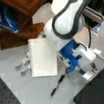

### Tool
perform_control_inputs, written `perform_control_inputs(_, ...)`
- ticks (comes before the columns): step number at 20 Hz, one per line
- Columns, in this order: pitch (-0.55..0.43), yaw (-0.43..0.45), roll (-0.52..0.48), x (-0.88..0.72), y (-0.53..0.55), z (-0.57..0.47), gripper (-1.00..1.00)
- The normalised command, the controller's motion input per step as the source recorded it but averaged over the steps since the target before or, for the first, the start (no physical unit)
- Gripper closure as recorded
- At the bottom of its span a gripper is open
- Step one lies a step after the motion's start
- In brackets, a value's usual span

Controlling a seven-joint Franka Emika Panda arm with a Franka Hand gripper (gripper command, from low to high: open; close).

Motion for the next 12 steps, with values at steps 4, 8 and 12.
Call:
perform_control_inputs(4, -0.157, -0.102, 0.106, -0.03, 0.03, -0.14, 1.00)
perform_control_inputs(8, -0.171, -0.116, 0.108, -0.01, 0.04, -0.13, 1.00)
perform_control_inputs(12, -0.168, -0.125, 0.108, 0.00, 0.04, -0.12, 1.00)
